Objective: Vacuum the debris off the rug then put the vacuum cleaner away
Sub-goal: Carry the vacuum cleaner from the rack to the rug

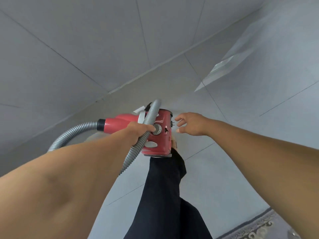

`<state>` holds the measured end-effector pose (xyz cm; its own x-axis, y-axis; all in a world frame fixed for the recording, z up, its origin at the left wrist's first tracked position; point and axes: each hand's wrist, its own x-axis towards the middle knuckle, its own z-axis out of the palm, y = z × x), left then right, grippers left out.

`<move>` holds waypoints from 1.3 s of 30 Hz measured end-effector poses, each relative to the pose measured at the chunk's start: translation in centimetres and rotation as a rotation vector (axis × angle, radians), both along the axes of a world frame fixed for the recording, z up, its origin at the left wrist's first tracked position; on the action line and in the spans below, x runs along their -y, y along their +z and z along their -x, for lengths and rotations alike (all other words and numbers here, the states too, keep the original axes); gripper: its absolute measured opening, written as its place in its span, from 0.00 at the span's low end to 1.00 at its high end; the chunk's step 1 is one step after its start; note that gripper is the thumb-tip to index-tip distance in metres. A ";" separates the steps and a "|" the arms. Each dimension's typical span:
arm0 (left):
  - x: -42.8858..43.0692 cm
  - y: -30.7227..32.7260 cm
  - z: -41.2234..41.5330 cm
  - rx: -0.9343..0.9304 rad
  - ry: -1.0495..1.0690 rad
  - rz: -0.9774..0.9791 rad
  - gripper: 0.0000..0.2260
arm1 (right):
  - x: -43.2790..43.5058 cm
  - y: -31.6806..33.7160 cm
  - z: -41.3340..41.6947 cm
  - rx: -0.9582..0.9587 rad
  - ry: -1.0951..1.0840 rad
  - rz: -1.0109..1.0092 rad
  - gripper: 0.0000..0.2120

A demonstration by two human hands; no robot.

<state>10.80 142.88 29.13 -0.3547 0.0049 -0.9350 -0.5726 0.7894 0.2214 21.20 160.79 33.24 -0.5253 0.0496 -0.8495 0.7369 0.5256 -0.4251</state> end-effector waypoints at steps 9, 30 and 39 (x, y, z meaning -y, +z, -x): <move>-8.3 -5.2 3.6 0.074 0.282 -0.042 0.25 | -6.4 -8.0 10.6 -0.018 0.233 -0.009 0.22; -17.7 -16.7 1.6 -0.026 1.000 -0.032 0.27 | -10.2 -20.9 18.4 0.151 0.532 0.072 0.19; -18.9 -20.7 -4.3 -0.053 1.371 -0.165 0.22 | -7.0 -24.8 14.9 0.233 0.362 0.025 0.12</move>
<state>15.07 161.82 8.41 -0.2007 -0.2657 -0.9429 -0.8506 -0.4303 0.3023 6.31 167.77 8.48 -0.2989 -0.1246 -0.9461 0.5843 0.7600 -0.2847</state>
